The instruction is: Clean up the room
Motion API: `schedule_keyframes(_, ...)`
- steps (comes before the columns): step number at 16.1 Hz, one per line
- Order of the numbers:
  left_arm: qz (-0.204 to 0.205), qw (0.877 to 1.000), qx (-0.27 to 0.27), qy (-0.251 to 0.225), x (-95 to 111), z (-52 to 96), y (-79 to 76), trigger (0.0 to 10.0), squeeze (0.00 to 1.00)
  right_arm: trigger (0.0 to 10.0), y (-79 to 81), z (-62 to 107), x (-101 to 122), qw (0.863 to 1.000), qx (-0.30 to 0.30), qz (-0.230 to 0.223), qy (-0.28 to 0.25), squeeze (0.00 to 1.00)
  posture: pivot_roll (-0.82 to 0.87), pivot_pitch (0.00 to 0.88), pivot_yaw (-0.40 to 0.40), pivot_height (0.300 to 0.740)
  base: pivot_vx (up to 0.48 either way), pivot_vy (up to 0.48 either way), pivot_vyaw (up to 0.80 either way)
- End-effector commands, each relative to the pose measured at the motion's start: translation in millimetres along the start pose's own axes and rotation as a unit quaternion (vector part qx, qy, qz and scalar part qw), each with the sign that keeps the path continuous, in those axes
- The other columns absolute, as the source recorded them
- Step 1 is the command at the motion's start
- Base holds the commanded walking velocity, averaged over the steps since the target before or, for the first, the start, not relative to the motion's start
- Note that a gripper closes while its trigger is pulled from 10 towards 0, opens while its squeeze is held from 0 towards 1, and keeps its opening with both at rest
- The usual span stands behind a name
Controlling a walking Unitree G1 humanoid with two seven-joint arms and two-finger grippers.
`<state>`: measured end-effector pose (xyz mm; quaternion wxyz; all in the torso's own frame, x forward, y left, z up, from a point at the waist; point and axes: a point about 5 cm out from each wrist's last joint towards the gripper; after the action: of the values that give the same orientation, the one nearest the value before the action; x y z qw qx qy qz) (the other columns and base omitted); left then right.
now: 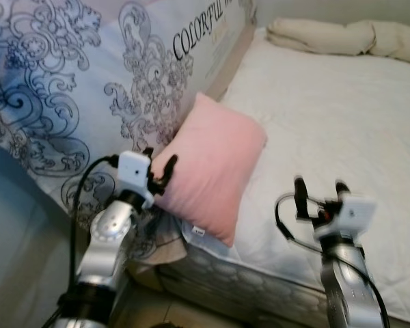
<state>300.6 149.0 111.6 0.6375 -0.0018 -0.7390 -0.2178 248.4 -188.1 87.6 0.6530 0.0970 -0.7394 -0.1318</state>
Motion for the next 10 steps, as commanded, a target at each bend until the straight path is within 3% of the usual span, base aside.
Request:
schedule_keyframes(1, 0.002, 1.0, 0.0, 0.006, -0.5, -1.1, 1.1, 10.0, 1.0, 10.0, -2.9, 0.3, -1.3, 1.0, -0.006, 0.006, 0.004, 0.17, -0.09, 0.0, 0.035, 0.736, 0.0, 0.0, 0.0)
schedule_keyframes(10, 0.029, 0.999, -0.031, 0.008, -7.8, -2.7, 2.0, 10.0, 1.0, 10.0, 2.8, -8.8, -9.0, 1.0, 0.005, 0.006, 0.016, 0.17, -0.07, 0.0, 0.031, 0.736, 0.0, 0.0, 0.0)
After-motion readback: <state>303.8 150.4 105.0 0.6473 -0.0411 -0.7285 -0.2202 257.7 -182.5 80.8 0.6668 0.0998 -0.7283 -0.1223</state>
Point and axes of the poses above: a point about 5 cm out from each wrist's last joint towards the gripper, its own z axis pointing back from the gripper into the wrist, its own x axis along the axis of the wrist's last joint, y = z × x, and after that the axes turned 14 degrees about -z, right-handed
